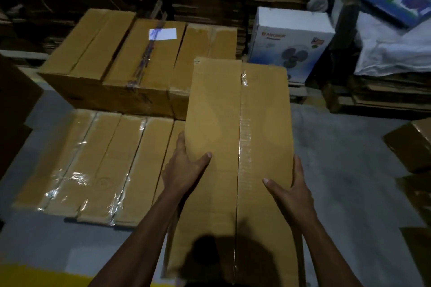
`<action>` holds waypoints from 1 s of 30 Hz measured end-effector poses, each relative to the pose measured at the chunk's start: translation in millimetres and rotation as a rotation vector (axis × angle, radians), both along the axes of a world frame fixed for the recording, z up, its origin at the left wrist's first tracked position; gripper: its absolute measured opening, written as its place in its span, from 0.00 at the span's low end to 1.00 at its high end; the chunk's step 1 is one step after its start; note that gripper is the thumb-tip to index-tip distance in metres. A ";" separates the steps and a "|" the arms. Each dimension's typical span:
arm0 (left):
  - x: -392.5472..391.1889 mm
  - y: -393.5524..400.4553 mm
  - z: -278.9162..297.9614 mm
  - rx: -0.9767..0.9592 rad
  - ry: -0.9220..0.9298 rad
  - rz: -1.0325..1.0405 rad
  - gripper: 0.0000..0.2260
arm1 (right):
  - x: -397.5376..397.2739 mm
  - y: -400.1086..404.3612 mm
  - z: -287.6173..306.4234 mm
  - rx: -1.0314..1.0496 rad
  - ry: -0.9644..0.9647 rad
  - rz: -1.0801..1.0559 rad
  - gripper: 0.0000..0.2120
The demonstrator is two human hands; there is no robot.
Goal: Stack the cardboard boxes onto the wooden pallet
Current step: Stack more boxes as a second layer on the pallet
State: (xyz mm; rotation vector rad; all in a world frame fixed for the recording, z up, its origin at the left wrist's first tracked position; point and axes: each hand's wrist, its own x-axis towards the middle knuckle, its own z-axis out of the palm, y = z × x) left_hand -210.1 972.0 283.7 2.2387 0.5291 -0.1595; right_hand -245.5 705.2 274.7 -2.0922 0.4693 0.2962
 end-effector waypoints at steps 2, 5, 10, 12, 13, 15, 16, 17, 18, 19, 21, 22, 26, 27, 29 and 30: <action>20.6 -13.2 -5.3 -0.009 0.005 -0.037 0.42 | 9.6 -11.8 -5.6 -0.009 0.024 -0.031 0.55; 46.7 -31.2 -17.0 -0.034 0.045 -0.087 0.44 | 27.6 -29.9 -17.5 -0.028 0.055 -0.072 0.54; 60.4 -48.3 -37.6 -0.005 0.101 -0.090 0.41 | 46.8 -48.7 -32.5 -0.048 0.091 -0.056 0.51; 64.4 -53.4 -45.3 -0.004 0.128 -0.097 0.41 | 47.6 -54.1 -37.6 -0.061 0.109 -0.048 0.50; 68.2 -56.9 -49.0 -0.005 0.137 -0.104 0.41 | 48.1 -57.8 -41.7 -0.067 0.122 -0.053 0.50; 75.2 -64.0 -55.0 -0.004 0.147 -0.119 0.40 | 48.7 -64.3 -49.8 -0.084 0.151 -0.075 0.50; 78.1 -67.1 -58.1 -0.004 0.150 -0.122 0.39 | 49.8 -66.7 -52.8 -0.092 0.160 -0.086 0.50; 79.9 -70.1 -60.3 -0.007 0.155 -0.120 0.39 | 51.6 -68.5 -54.6 -0.094 0.167 -0.093 0.50; 81.1 -73.3 -62.8 -0.013 0.160 -0.112 0.39 | 54.9 -70.4 -55.7 -0.093 0.172 -0.099 0.49; 80.9 -76.2 -65.5 -0.021 0.163 -0.105 0.39 | 58.1 -72.8 -55.8 -0.086 0.167 -0.106 0.49; 79.5 -81.5 -68.5 -0.044 0.166 -0.100 0.40 | 63.4 -78.2 -54.5 -0.085 0.152 -0.110 0.48; 78.5 -84.1 -69.3 -0.055 0.169 -0.108 0.41 | 64.1 -82.1 -54.5 -0.098 0.152 -0.107 0.48; 80.1 -93.7 -75.3 -0.083 0.216 -0.165 0.45 | 61.4 -97.9 -60.0 -0.149 0.218 -0.128 0.48; 83.0 -95.8 -76.9 -0.093 0.223 -0.177 0.46 | 60.8 -100.2 -62.2 -0.154 0.227 -0.135 0.48; 94.3 -100.1 -81.5 -0.085 0.245 -0.196 0.47 | 64.4 -103.9 -67.6 -0.151 0.226 -0.147 0.49; 102.1 -102.5 -84.3 -0.069 0.253 -0.208 0.46 | 68.0 -105.3 -70.4 -0.145 0.220 -0.148 0.50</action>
